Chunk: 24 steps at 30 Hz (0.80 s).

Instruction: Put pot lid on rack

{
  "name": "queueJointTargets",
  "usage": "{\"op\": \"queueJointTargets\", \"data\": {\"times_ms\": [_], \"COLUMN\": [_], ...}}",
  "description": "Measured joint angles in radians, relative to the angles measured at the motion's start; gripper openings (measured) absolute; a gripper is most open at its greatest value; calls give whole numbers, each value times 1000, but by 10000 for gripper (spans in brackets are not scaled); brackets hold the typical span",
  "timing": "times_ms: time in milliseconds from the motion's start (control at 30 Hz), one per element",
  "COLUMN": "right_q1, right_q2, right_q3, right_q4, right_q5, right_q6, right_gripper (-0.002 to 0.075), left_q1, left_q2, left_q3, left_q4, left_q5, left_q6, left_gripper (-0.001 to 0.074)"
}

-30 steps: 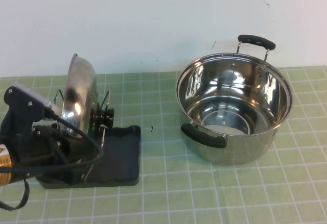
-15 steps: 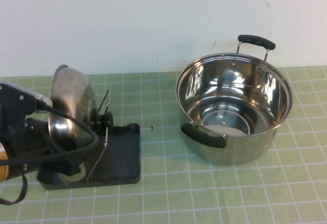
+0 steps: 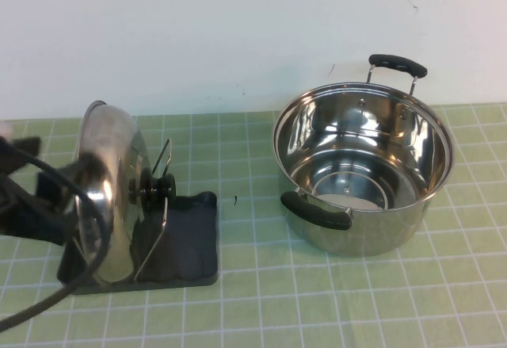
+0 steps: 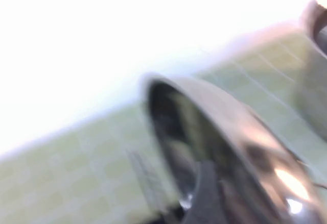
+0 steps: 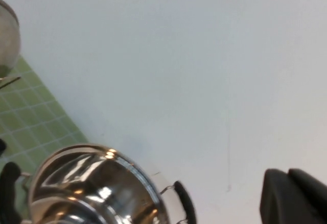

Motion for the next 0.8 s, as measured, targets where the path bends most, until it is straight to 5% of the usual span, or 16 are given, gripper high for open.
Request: {"op": "queueJointTargets", "data": {"times_ms": [233, 333, 433, 600, 800], "right_q1": [0, 0, 0, 0, 0], "right_q2": [2, 17, 48, 109, 93], "right_q3": [0, 0, 0, 0, 0], "right_q4": [-202, -244, -256, -206, 150], "right_q5": [-9, 76, 258, 615, 681], "right_q6": [0, 0, 0, -53, -202], "right_gripper": [-1, -1, -1, -1, -1], "left_q1": [0, 0, 0, 0, 0], "left_q2": [-170, -245, -301, -328, -337], "left_q3": [0, 0, 0, 0, 0], "left_q4": [-16, -35, -106, -585, -1337], "left_q5": [310, 518, 707, 920, 1103], "left_q6": [11, 12, 57, 447, 939], "left_gripper": [251, 102, 31, 4, 1]}}
